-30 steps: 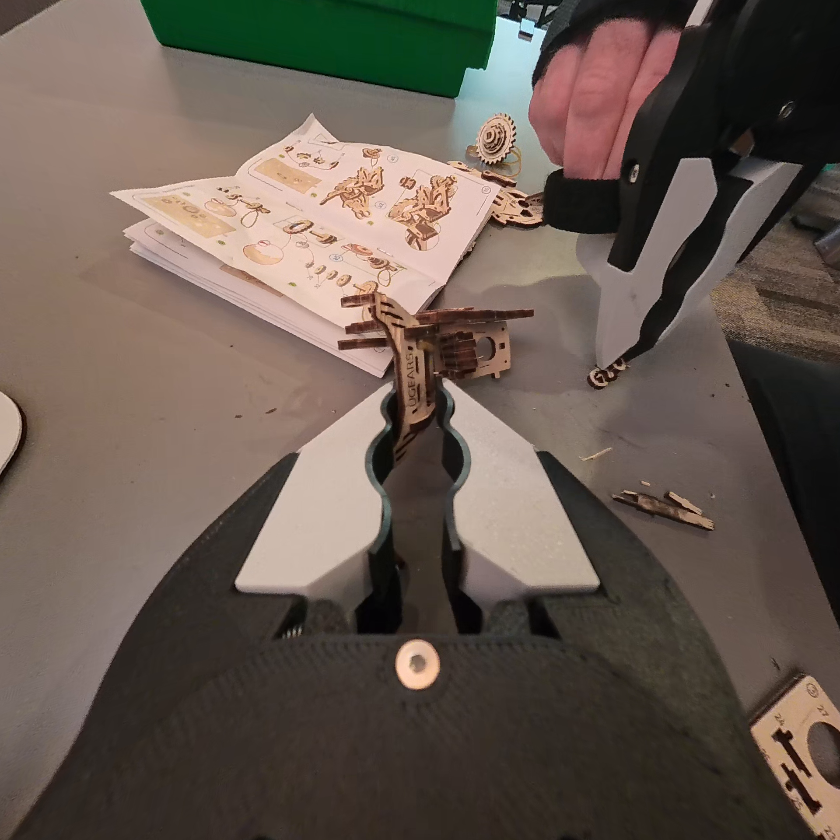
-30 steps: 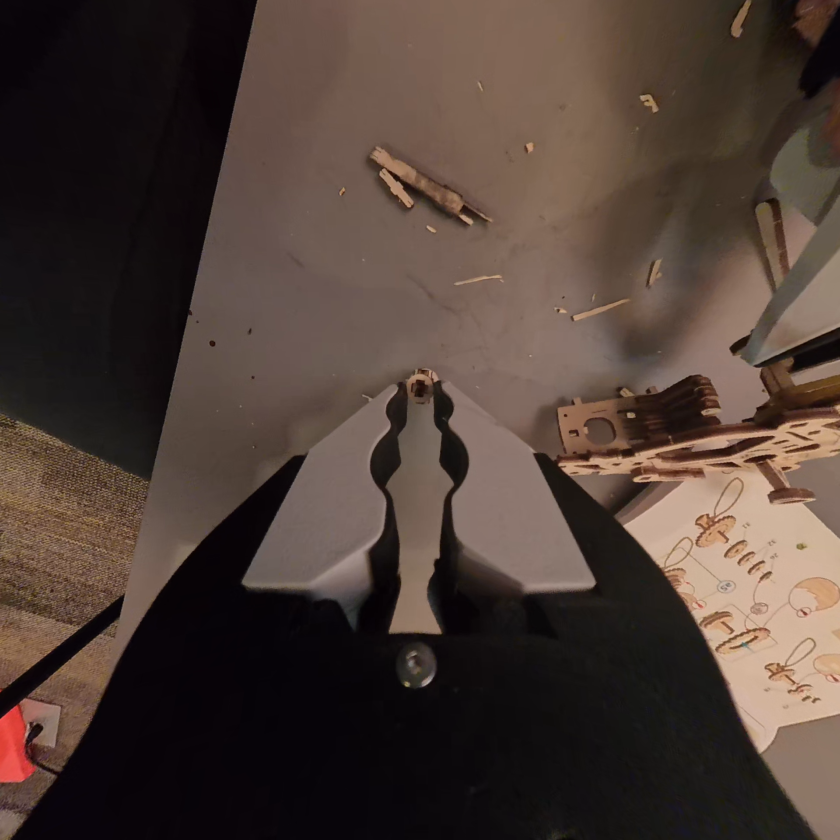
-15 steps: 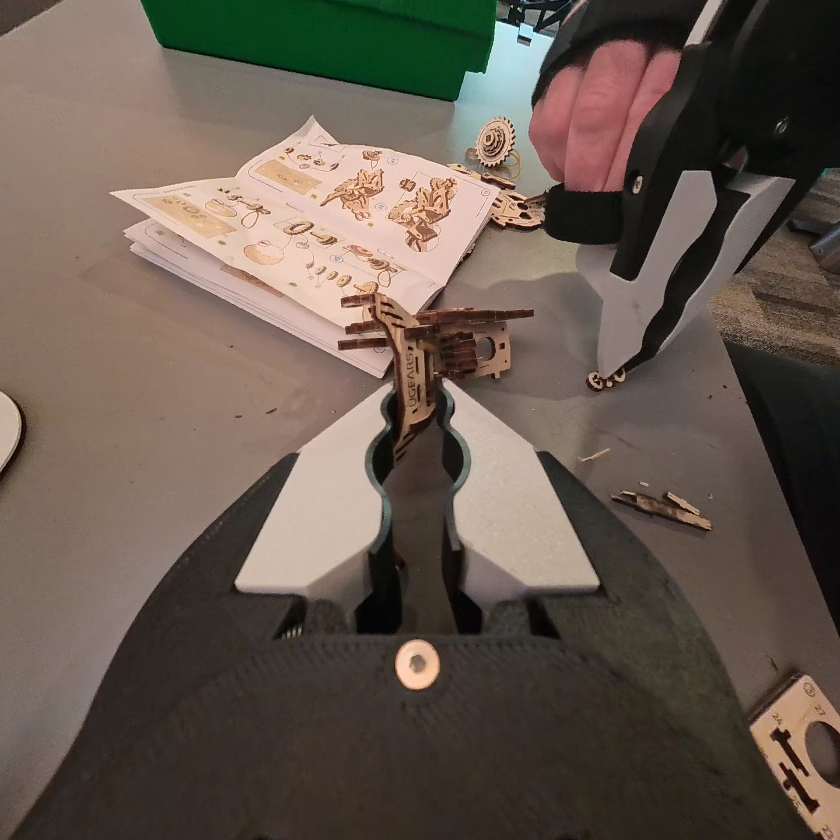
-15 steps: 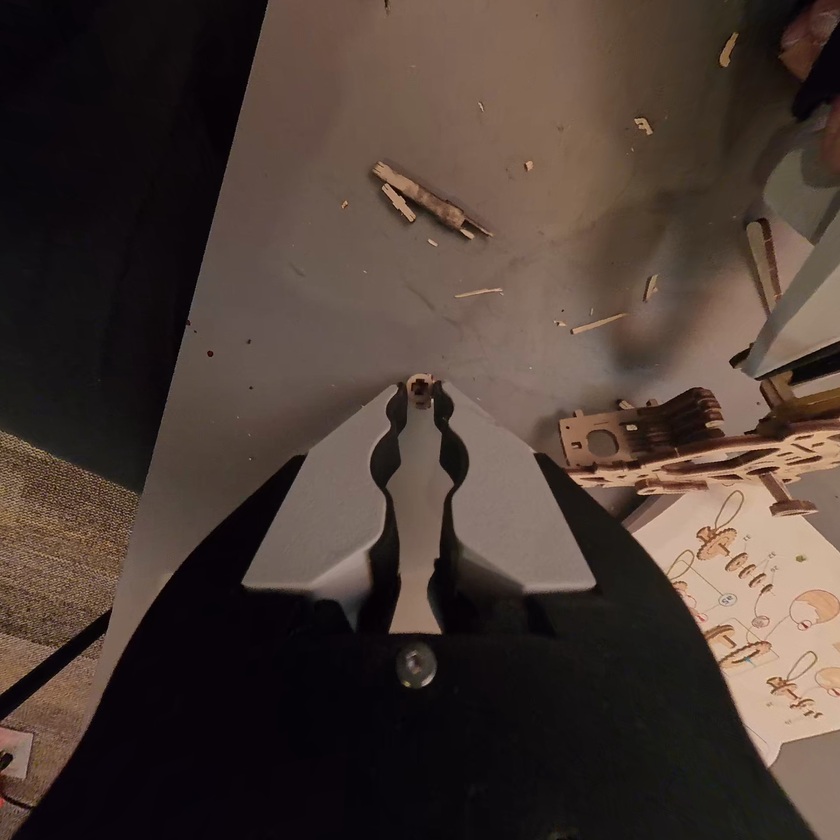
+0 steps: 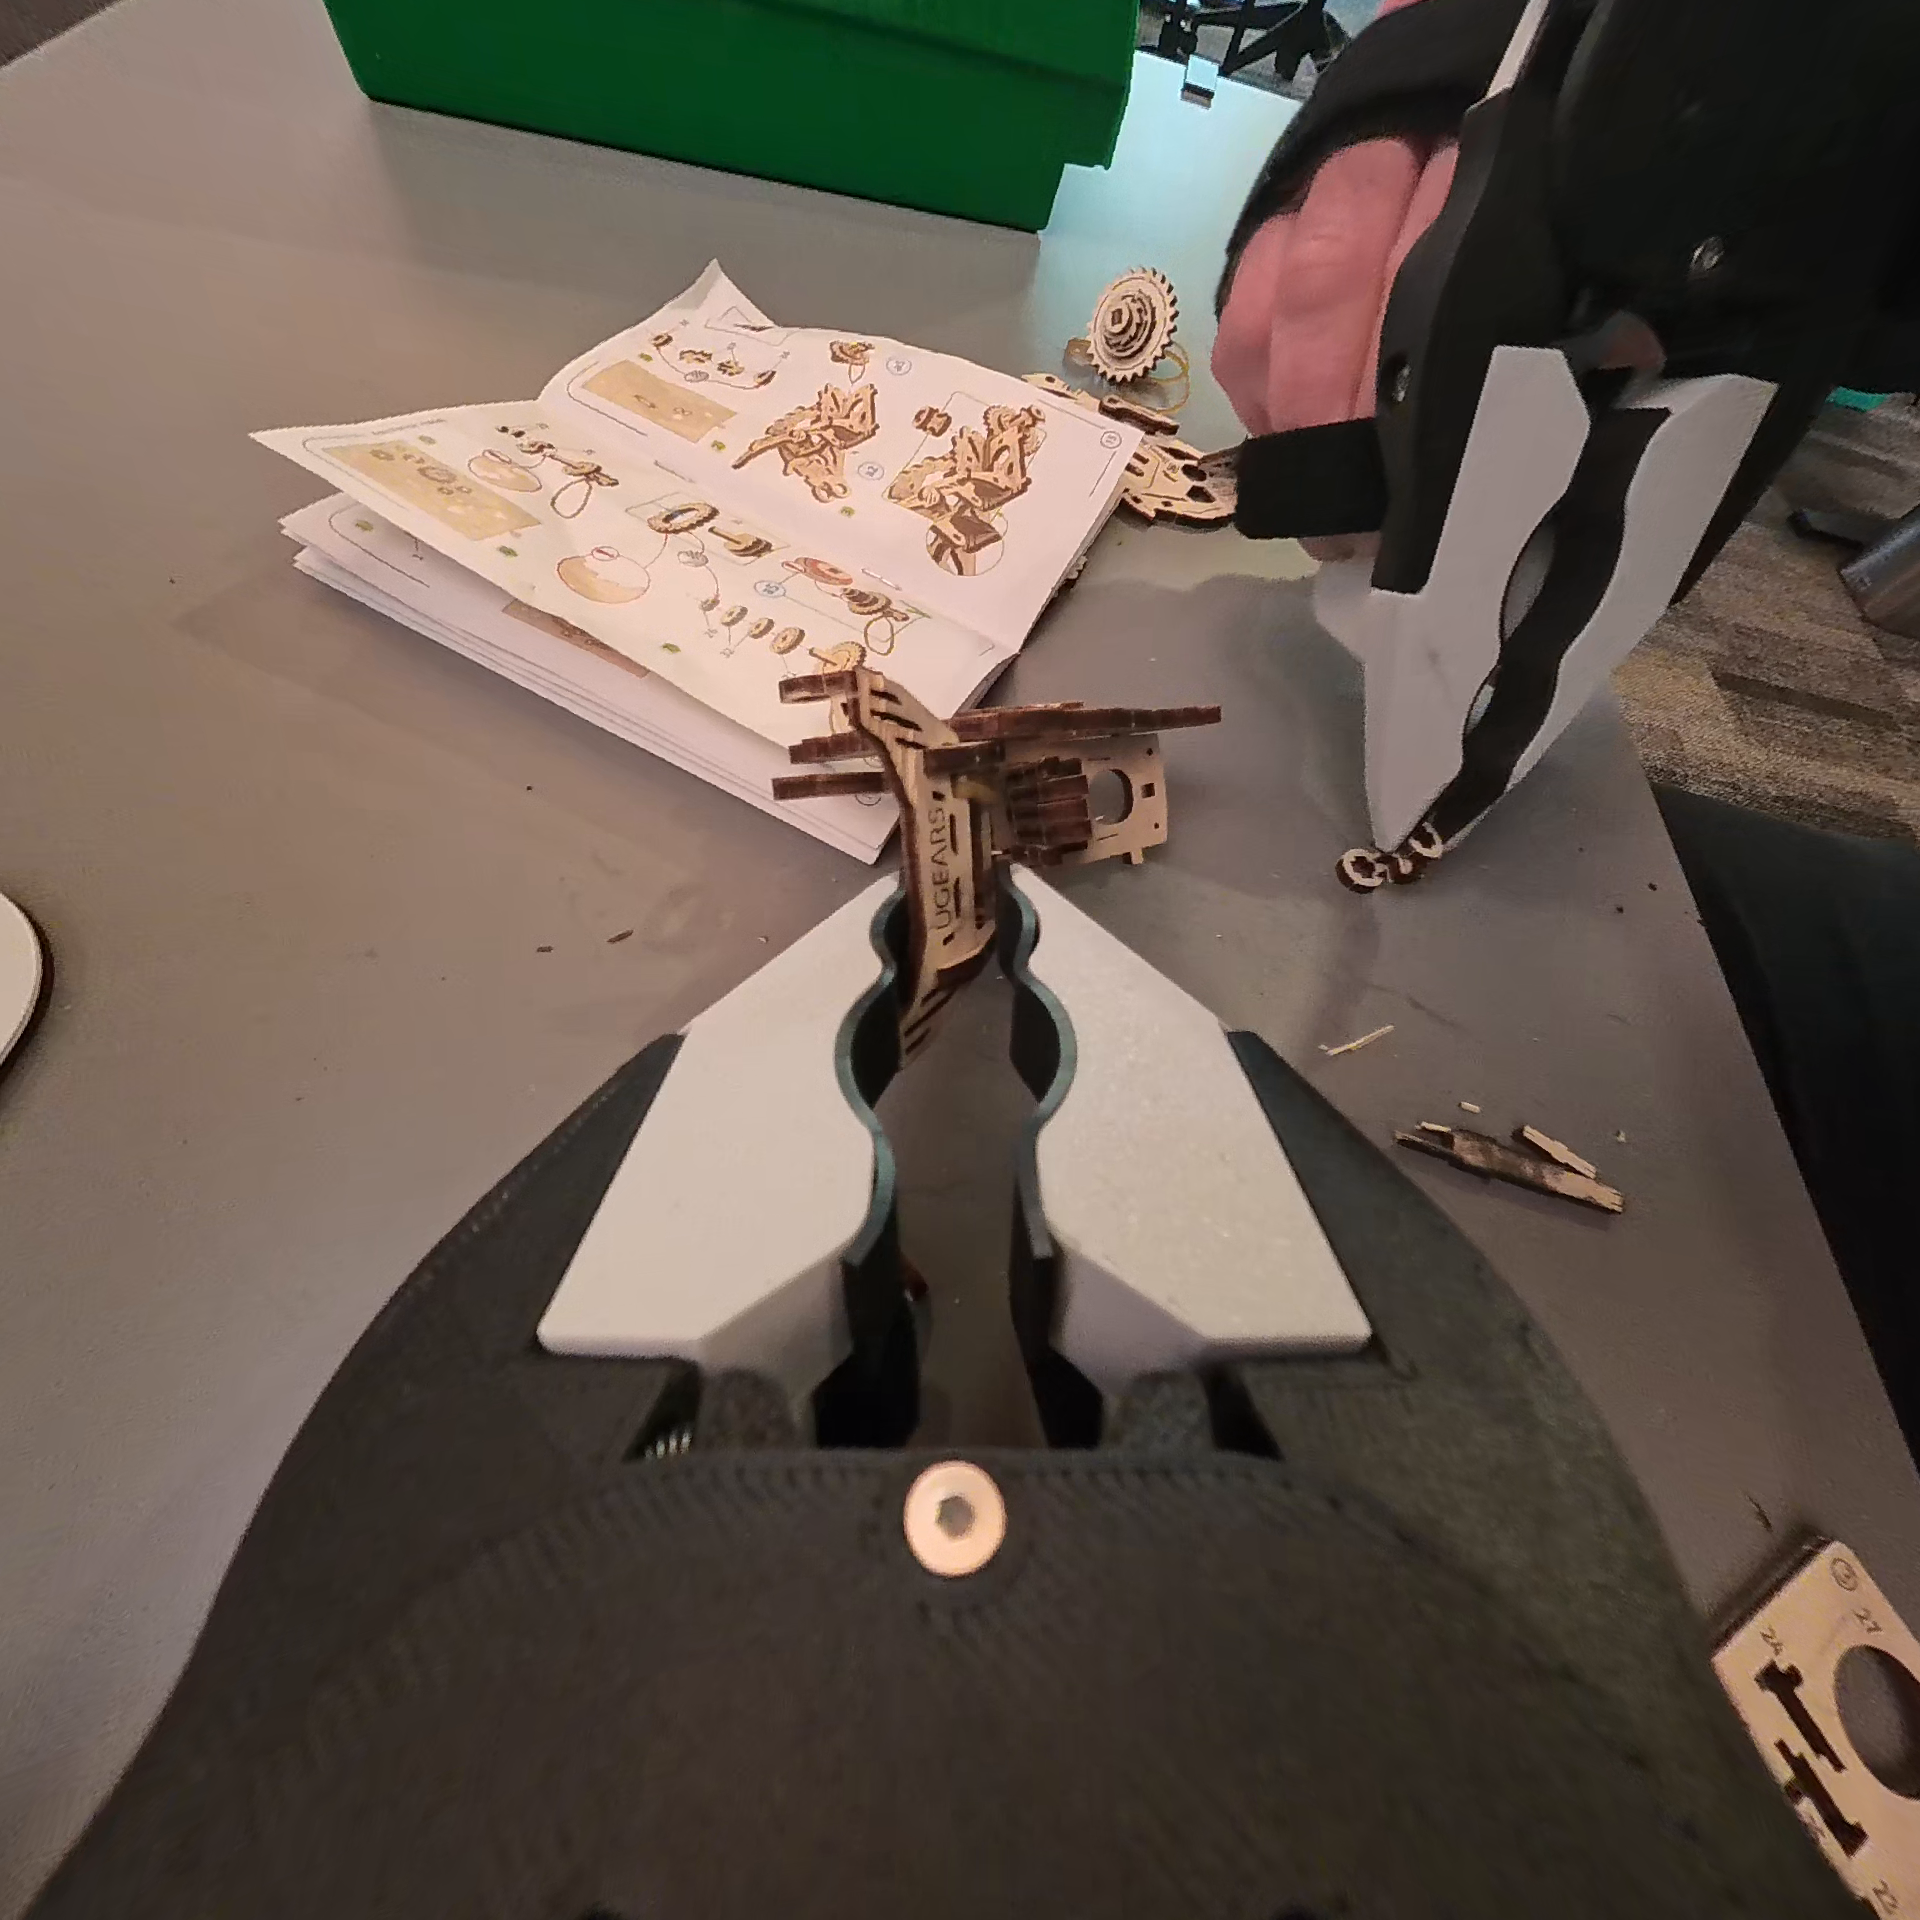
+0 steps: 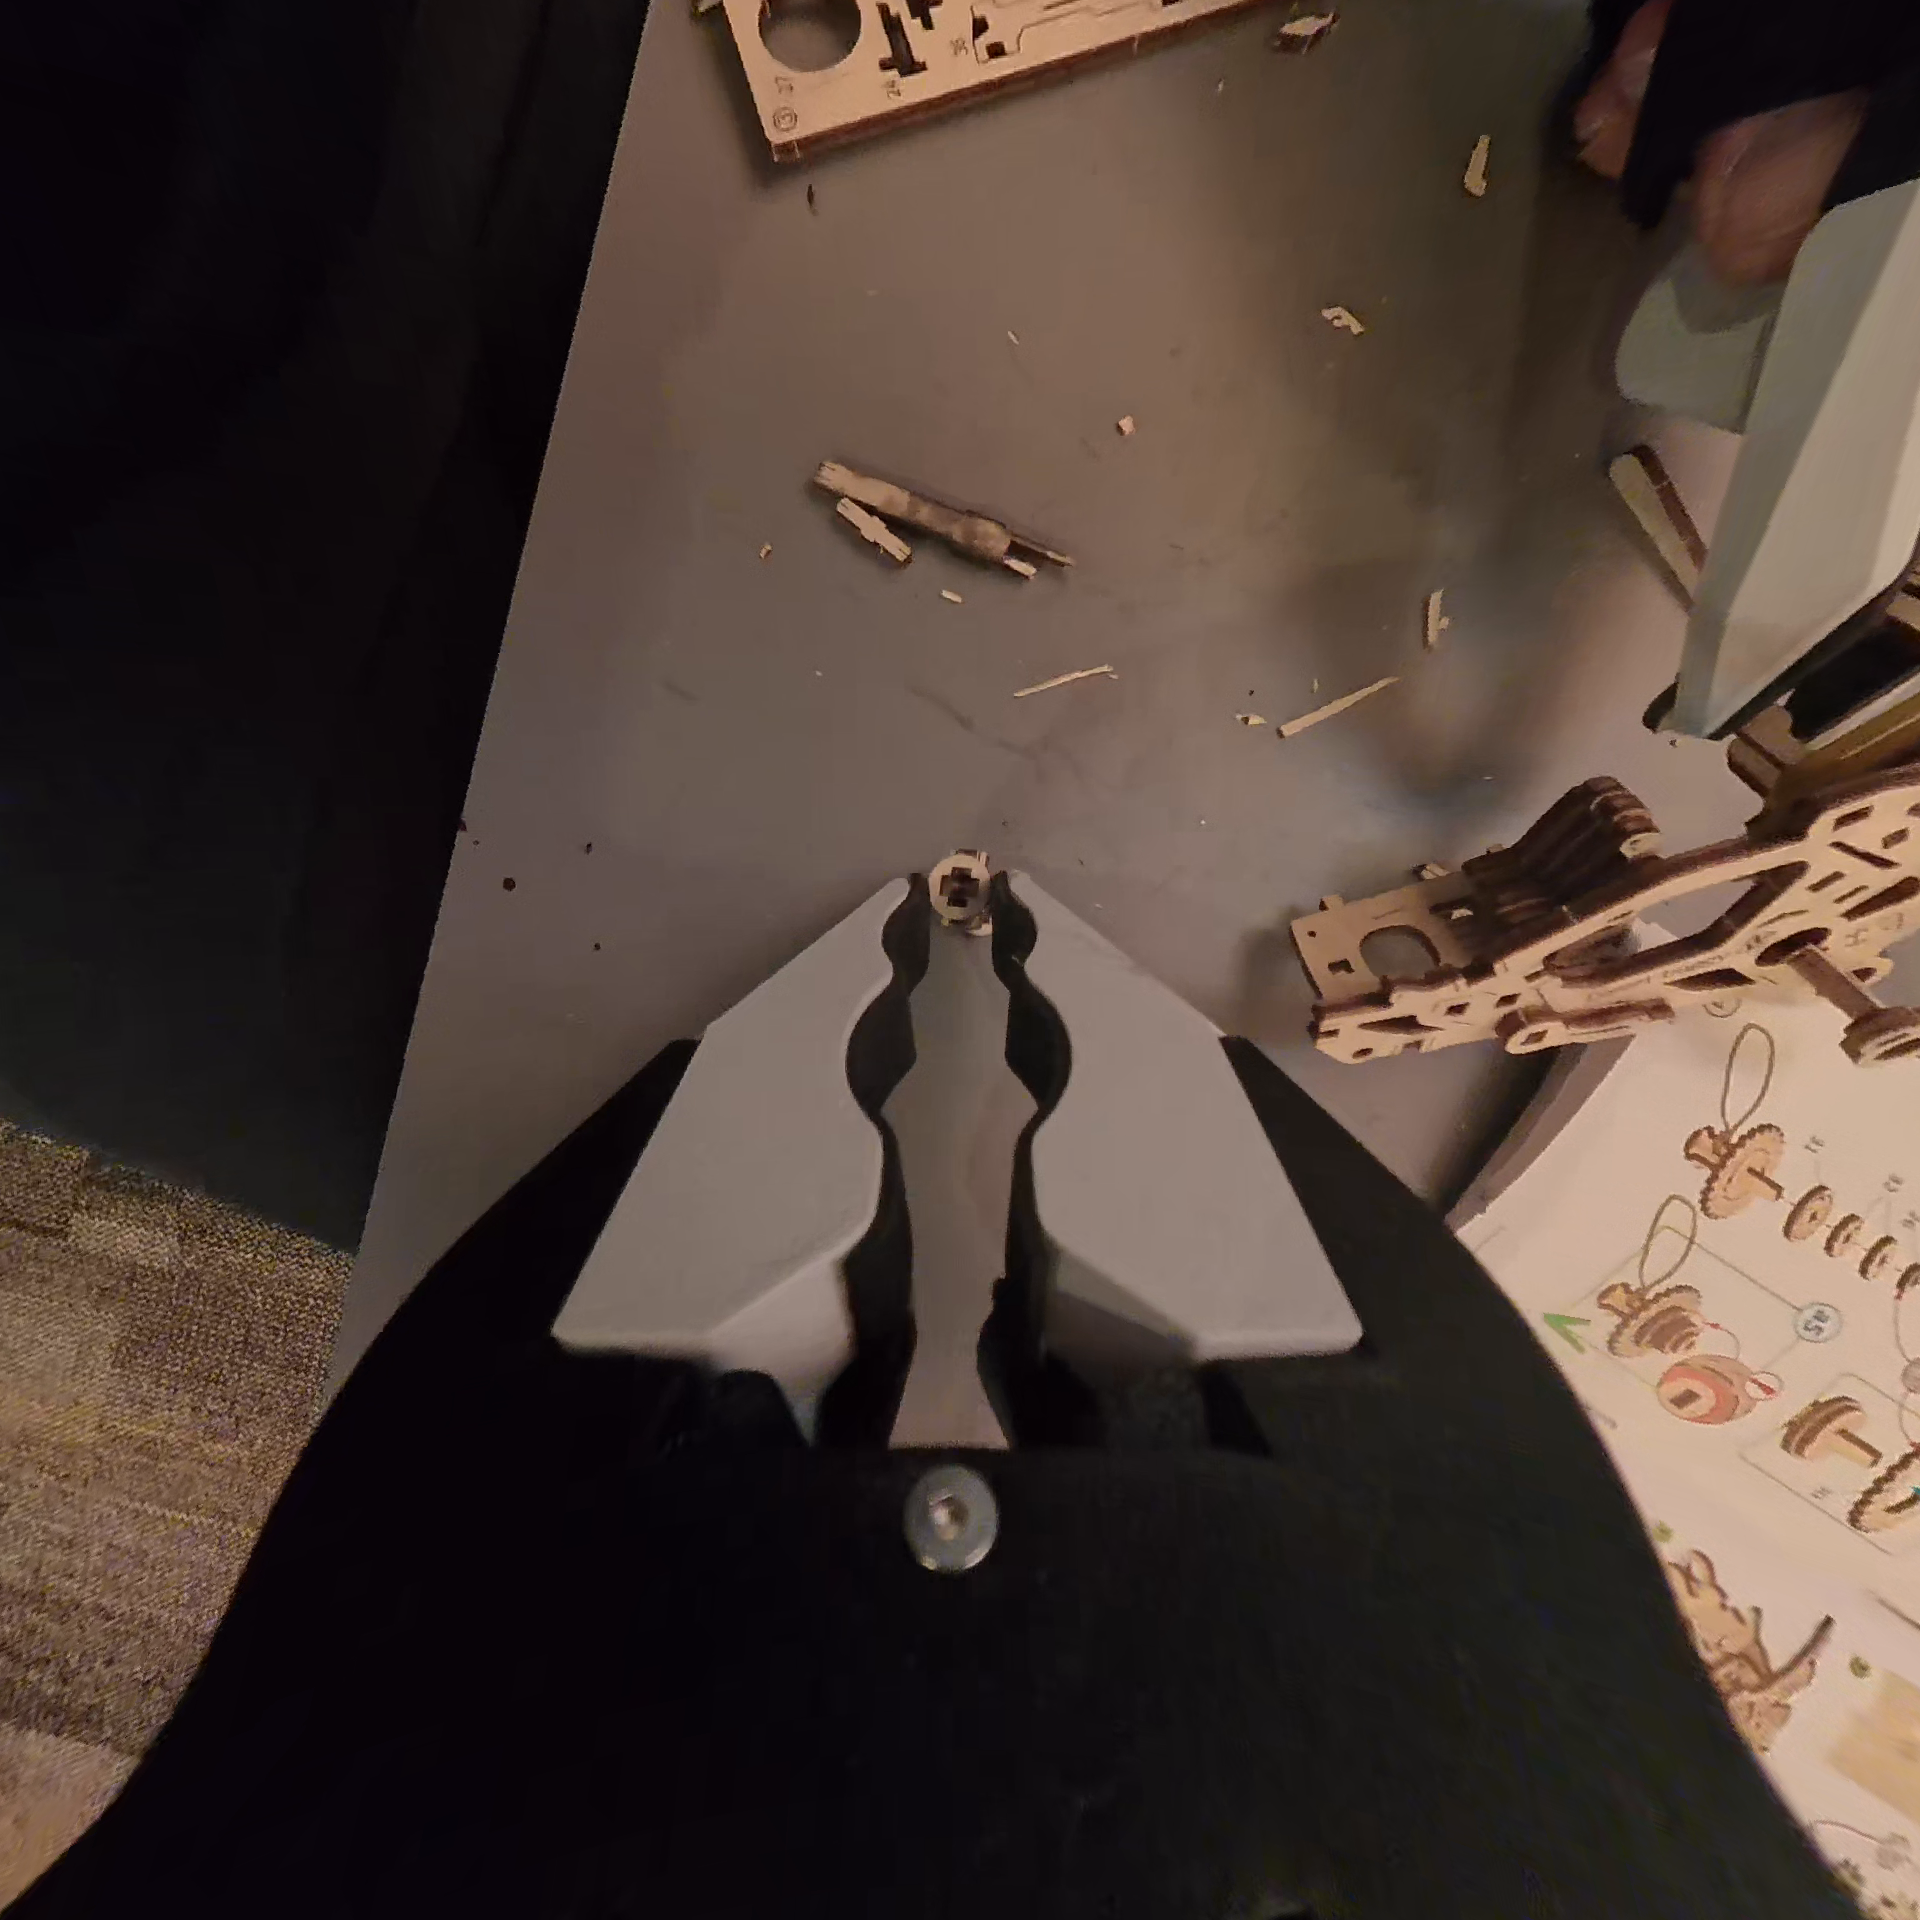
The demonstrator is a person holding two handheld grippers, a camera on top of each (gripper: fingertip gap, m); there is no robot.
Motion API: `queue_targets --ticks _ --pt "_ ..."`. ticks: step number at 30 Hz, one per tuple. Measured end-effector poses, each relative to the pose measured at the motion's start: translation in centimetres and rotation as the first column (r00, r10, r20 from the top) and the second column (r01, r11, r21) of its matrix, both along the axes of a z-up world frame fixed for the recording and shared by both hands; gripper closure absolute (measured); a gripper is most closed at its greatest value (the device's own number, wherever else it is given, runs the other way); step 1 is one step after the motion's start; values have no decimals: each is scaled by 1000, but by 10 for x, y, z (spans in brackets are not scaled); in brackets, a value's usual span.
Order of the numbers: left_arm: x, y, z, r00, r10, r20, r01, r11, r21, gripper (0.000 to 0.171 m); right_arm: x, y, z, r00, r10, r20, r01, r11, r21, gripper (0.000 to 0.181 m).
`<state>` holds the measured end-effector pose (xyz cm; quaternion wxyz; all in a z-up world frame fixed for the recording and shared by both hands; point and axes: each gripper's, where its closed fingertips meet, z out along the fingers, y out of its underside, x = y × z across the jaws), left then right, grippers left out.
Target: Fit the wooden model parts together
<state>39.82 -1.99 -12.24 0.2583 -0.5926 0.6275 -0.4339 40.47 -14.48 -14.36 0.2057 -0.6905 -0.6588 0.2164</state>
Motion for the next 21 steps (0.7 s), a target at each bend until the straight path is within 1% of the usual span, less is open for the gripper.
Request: queue_targets --ticks 21 --pt "0 0 -1 1000 -2 -4 2 1000 -2 159 3 1 -4 999 -4 -41 4 1000 -2 173"
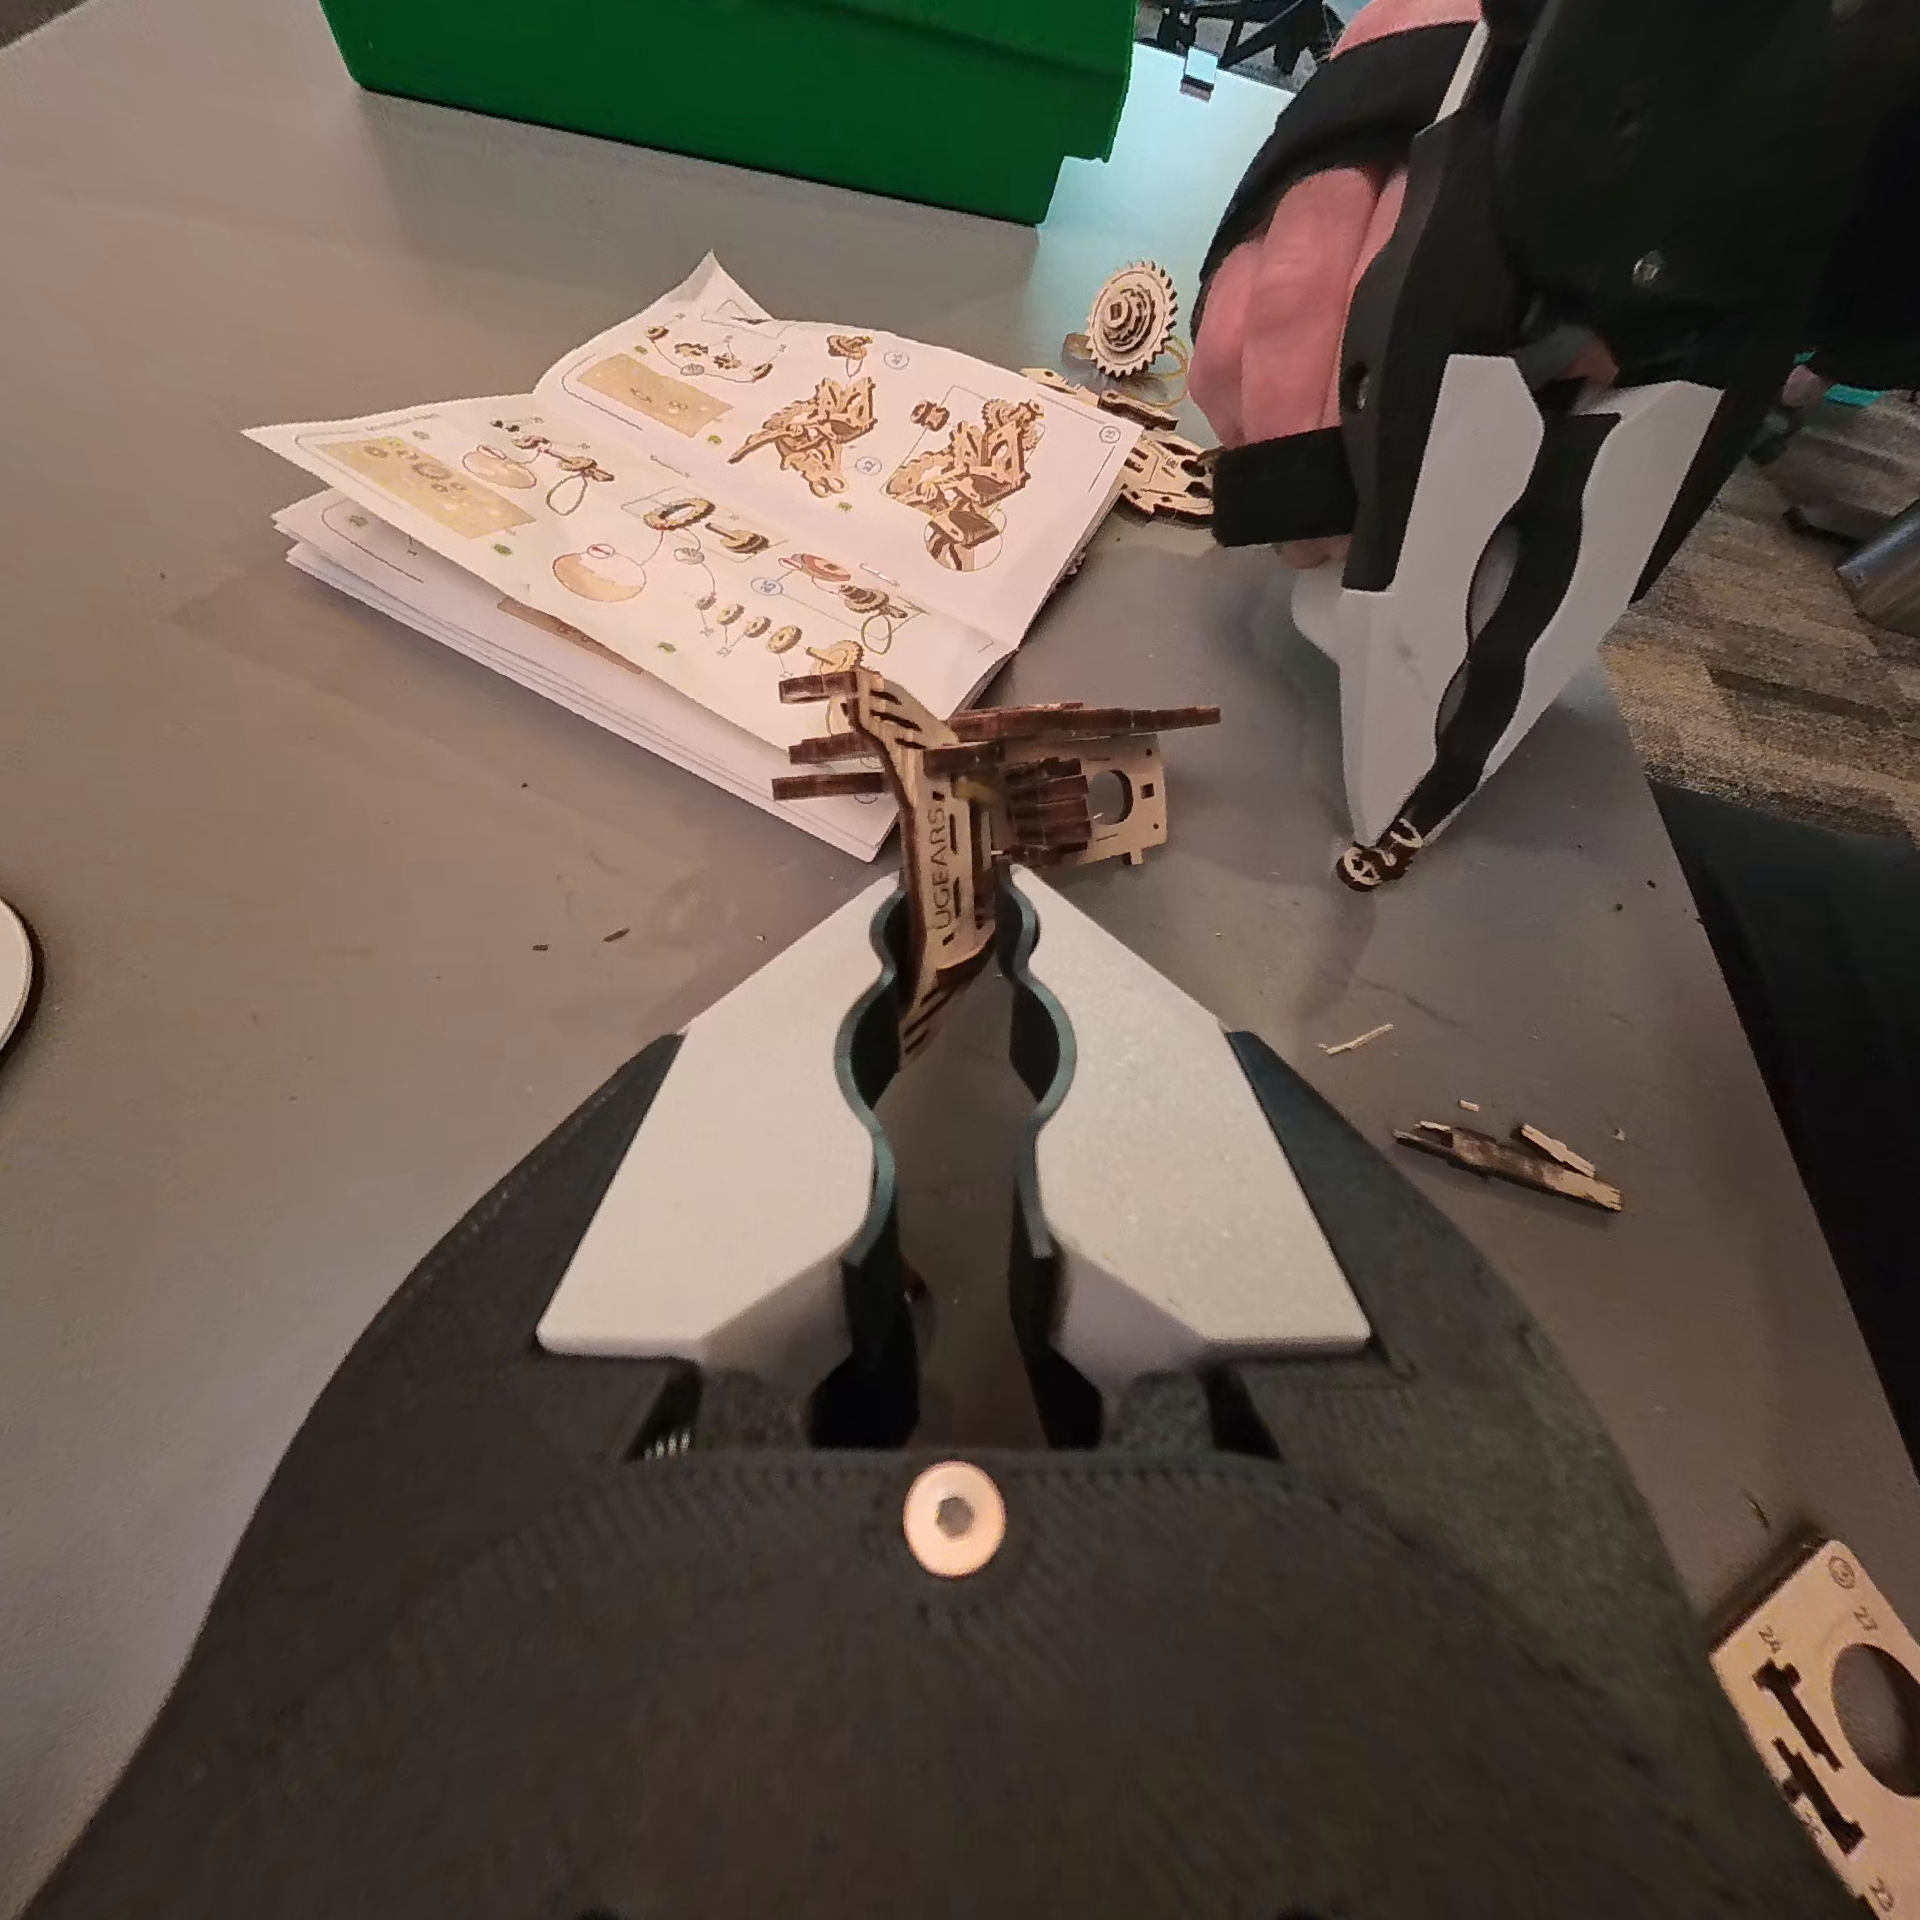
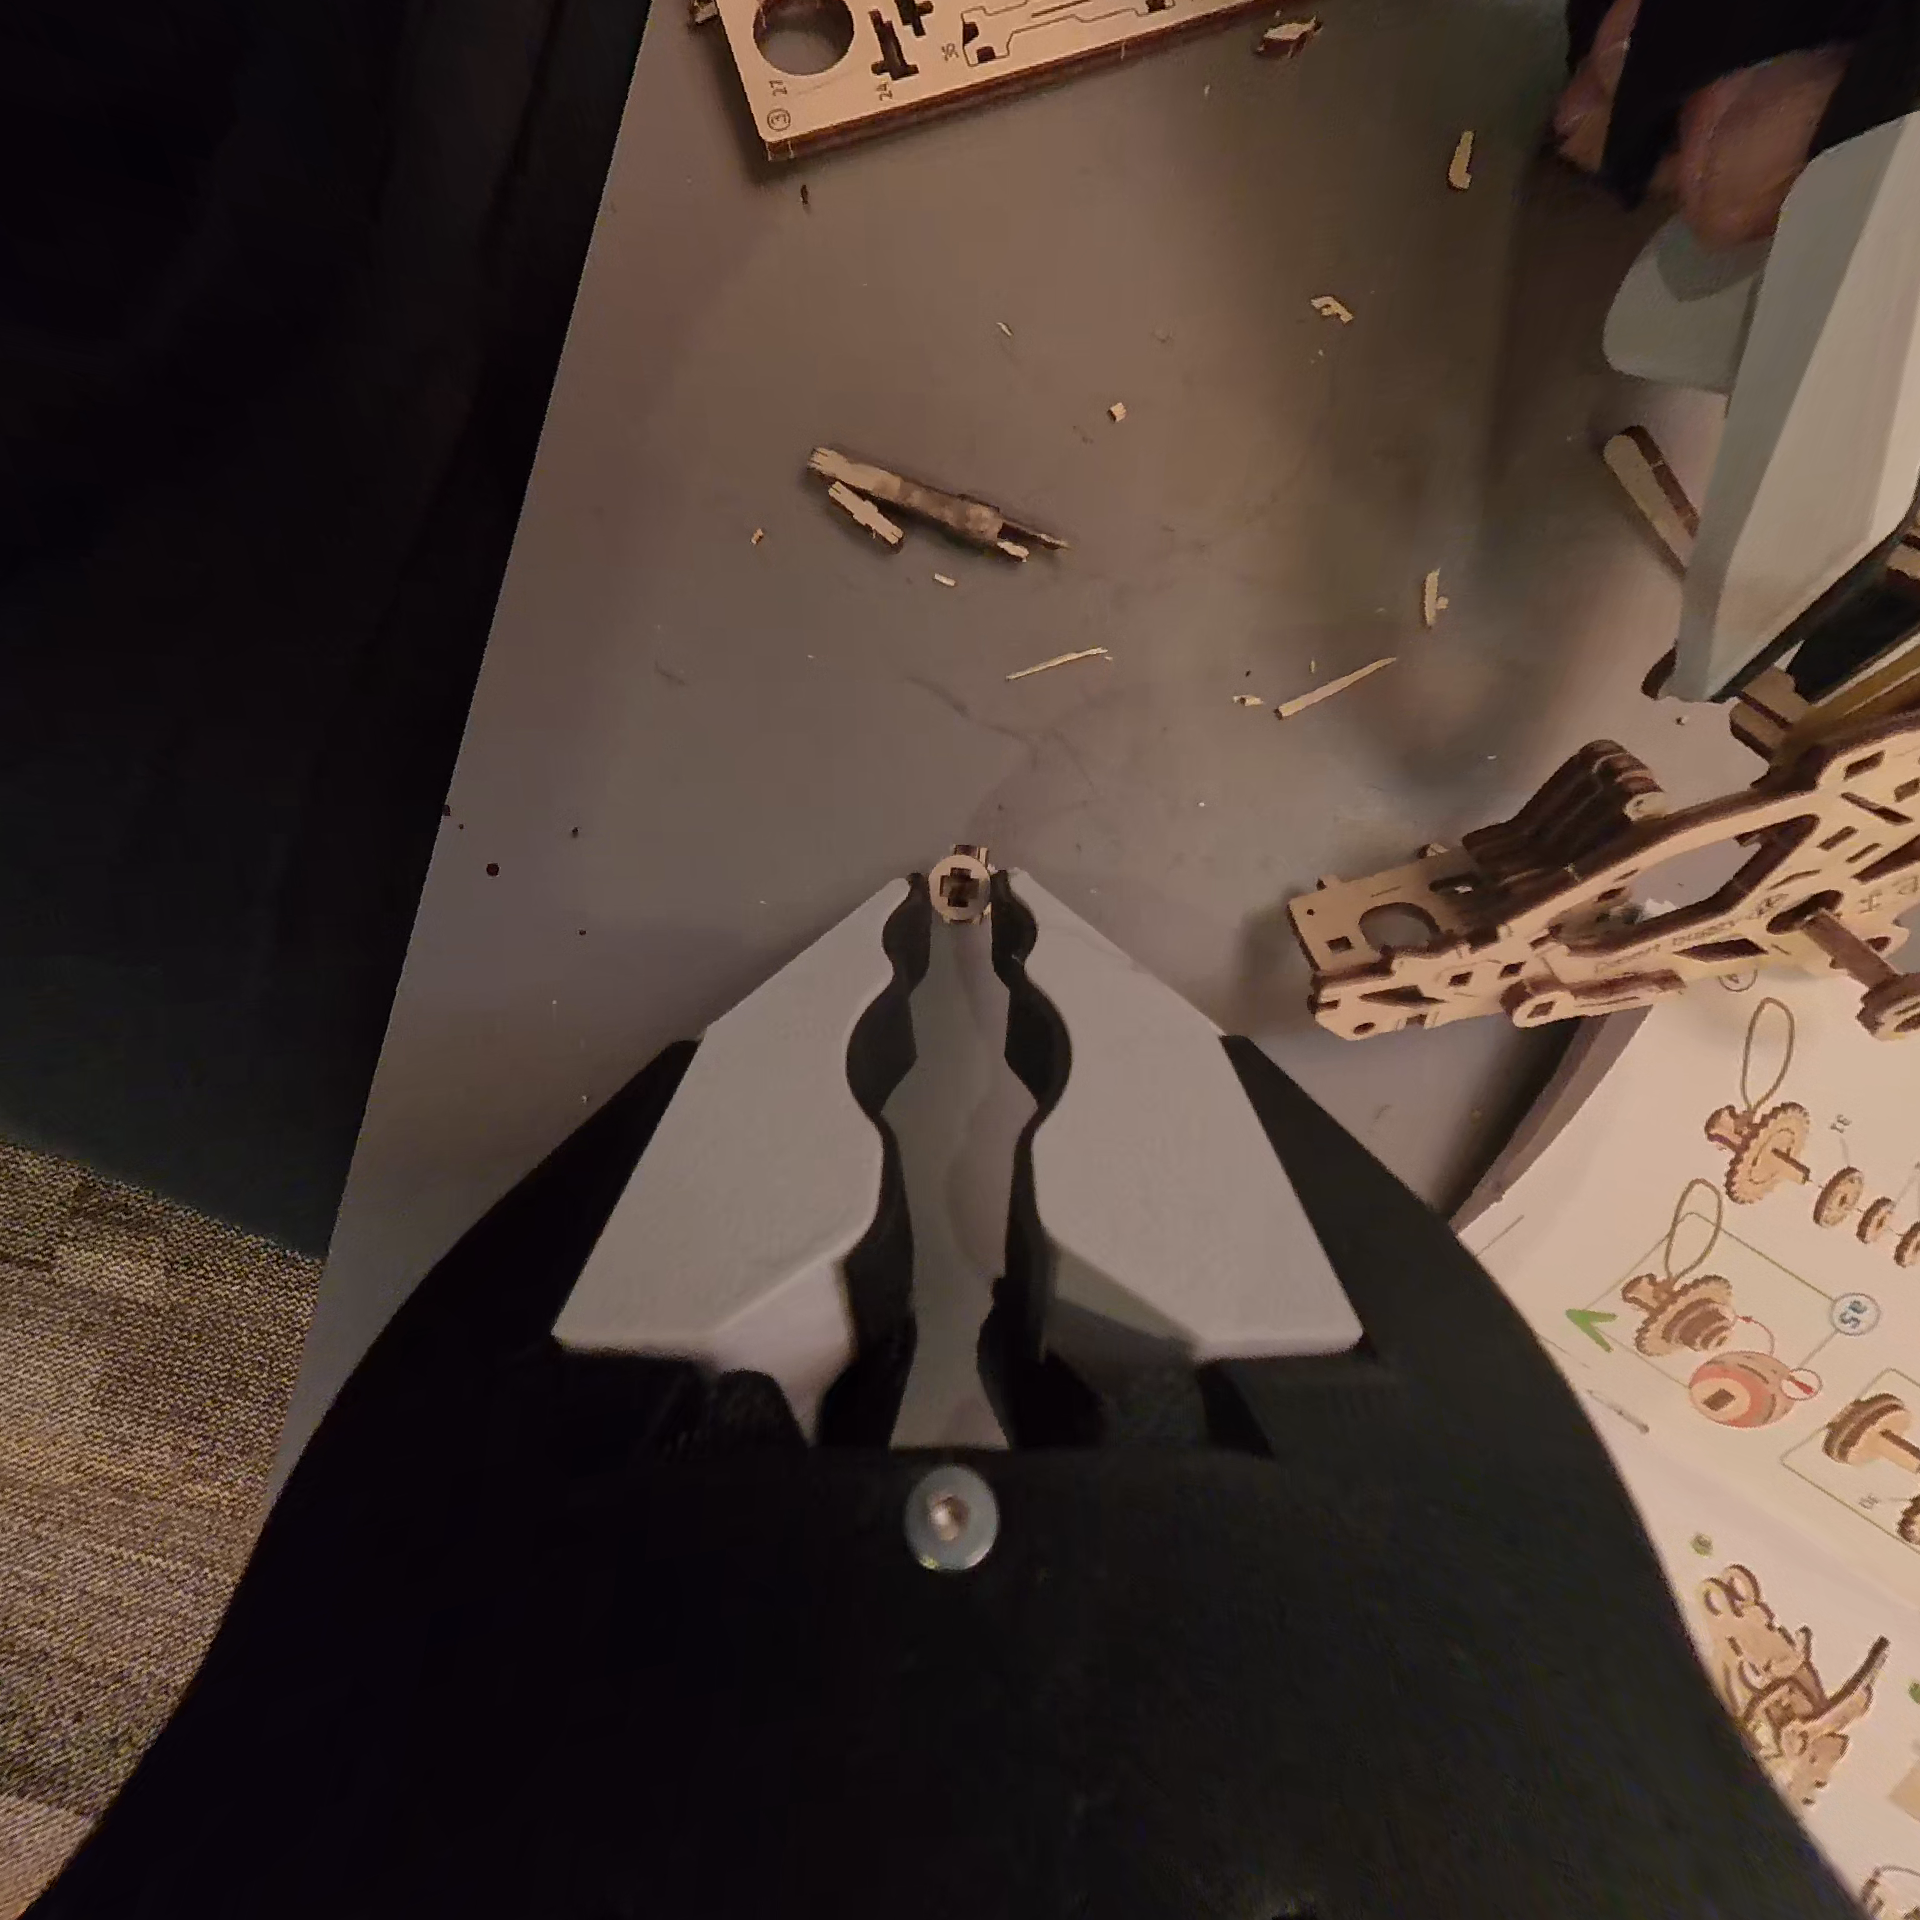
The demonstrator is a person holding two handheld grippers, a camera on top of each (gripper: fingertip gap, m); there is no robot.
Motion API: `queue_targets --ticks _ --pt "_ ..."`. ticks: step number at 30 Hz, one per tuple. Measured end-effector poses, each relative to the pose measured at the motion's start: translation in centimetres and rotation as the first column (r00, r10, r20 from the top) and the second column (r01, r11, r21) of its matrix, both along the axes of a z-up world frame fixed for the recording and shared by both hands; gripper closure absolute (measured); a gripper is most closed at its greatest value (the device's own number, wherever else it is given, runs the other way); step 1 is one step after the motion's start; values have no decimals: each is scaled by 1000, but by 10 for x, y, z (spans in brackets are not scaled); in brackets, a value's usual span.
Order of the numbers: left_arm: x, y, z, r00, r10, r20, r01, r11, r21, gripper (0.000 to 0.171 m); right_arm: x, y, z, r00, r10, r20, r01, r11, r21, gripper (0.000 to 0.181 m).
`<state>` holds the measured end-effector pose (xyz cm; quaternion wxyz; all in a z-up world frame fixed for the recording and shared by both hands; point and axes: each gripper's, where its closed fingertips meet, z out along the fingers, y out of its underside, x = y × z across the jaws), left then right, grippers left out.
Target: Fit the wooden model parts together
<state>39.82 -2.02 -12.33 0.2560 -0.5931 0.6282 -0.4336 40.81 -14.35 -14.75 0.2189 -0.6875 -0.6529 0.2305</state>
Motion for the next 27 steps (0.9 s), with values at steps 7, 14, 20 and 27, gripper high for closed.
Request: queue_targets --ticks 7,14,20,27 --pt "0 0 0 1000 1 1 -1 1000 -5 159 1 0 -1 999 -13 39 14 1000 -21 172" --pt "0 0 0 1000 1 1 -1 1000 -5 159 2 1 -3 987 -26 156 33 998 -44 172" --pt "0 0 1 1000 2 4 -1 1000 -6 159 2 1 -4 972 -26 232 39 998 -52 172" --pt "0 1 1 1000 2 4 -2 1000 -5 159 2 1 -4 950 -32 311 65 993 -96 172"
